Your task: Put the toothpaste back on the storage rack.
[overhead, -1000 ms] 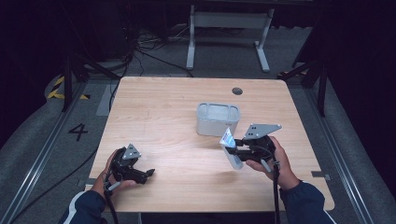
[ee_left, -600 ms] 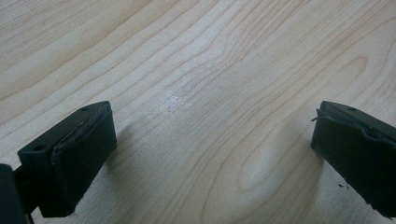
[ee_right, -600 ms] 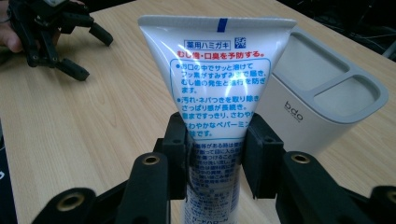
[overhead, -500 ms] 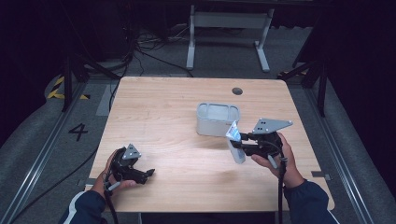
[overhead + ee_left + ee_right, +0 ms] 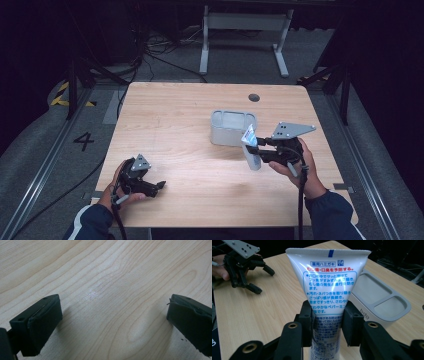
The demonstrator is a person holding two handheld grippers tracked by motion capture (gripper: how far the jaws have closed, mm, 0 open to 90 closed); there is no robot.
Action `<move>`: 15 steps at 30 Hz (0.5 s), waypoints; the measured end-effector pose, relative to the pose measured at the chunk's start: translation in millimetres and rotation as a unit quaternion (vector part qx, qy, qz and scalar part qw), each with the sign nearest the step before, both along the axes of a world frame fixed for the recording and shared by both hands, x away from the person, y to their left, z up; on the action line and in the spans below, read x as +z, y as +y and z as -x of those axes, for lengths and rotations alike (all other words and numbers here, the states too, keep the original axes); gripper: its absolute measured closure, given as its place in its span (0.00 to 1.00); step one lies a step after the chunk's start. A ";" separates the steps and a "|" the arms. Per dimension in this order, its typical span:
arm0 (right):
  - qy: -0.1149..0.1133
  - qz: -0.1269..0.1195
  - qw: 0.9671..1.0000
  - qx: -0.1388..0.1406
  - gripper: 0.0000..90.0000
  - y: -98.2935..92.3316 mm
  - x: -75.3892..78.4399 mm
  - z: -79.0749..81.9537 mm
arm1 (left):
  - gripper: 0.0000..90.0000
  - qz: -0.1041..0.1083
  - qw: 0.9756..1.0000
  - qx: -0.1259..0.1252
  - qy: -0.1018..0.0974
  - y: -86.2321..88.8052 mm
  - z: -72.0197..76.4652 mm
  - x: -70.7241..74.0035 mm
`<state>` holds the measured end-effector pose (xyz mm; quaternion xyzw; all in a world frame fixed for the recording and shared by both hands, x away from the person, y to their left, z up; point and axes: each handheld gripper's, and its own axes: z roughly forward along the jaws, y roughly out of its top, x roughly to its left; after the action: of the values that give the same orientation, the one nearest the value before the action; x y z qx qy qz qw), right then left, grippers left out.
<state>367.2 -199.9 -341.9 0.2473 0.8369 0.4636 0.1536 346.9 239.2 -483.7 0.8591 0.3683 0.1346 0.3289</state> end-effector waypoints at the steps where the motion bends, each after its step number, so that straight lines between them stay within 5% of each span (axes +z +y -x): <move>1: -0.002 0.000 1.000 0.001 0.73 0.4 1.2 -0.5 | 0.01 0.000 1.000 0.000 0.000 0.0 0.0 0.0; 15: -0.026 -0.008 1.000 0.001 0.73 7.8 21.8 -11.4 | 0.01 0.000 1.000 0.000 0.000 0.0 0.0 0.0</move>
<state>378.6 -192.2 -320.1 0.2356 0.8291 0.4766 0.1730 346.9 239.2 -483.7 0.8591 0.3683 0.1347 0.3288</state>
